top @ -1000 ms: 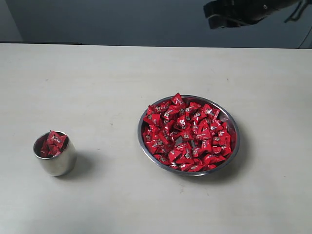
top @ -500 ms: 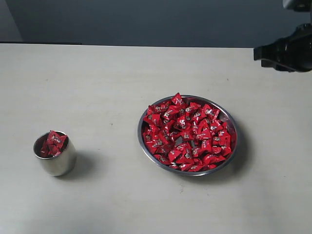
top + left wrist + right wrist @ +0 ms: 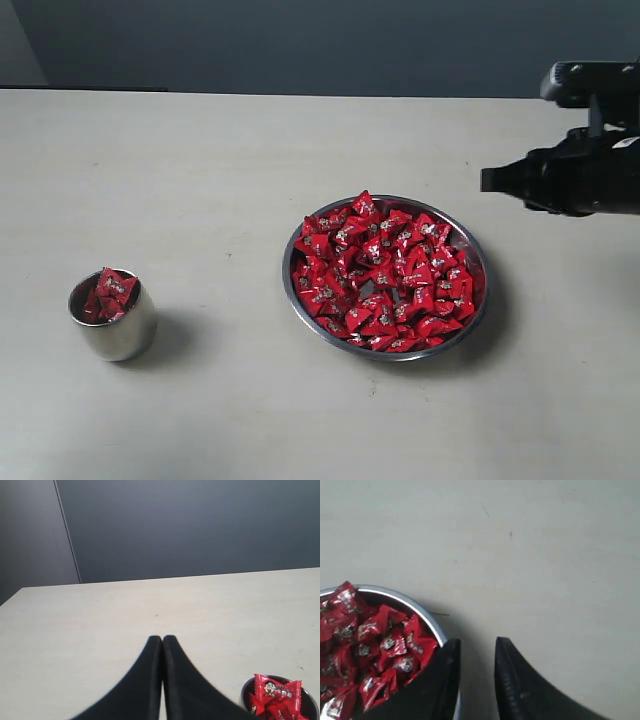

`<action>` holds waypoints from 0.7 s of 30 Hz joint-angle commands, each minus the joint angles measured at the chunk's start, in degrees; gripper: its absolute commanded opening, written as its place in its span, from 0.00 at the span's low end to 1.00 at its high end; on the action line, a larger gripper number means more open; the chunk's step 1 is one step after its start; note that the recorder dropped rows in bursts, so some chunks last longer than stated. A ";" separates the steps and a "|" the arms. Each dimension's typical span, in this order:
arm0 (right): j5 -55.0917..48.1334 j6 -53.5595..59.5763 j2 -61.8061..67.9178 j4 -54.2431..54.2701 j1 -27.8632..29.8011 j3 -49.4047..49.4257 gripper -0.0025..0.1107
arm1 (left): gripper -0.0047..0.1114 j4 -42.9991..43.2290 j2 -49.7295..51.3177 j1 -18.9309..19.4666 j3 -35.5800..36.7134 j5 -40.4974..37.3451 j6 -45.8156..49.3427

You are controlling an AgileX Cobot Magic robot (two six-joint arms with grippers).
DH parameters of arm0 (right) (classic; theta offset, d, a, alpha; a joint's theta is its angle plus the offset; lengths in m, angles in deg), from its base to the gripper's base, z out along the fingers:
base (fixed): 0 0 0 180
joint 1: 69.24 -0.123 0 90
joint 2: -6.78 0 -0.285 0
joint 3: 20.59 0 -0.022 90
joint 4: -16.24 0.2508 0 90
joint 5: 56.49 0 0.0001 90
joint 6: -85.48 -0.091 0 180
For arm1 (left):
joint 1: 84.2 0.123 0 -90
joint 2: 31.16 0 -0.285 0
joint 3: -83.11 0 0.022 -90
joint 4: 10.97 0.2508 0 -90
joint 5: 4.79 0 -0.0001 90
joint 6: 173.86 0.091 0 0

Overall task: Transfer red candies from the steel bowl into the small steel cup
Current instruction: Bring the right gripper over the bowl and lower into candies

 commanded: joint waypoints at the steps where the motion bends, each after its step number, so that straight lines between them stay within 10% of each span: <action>1: 8.58 0.69 3.33 0.61 -8.95 1.66 0.24 | 0.04 0.06 -0.26 0.03 0.22 0.26 -0.07; 21: 9.12 -0.49 8.58 5.42 -13.47 0.79 0.24 | 0.04 0.06 -0.26 0.03 0.22 0.26 -0.07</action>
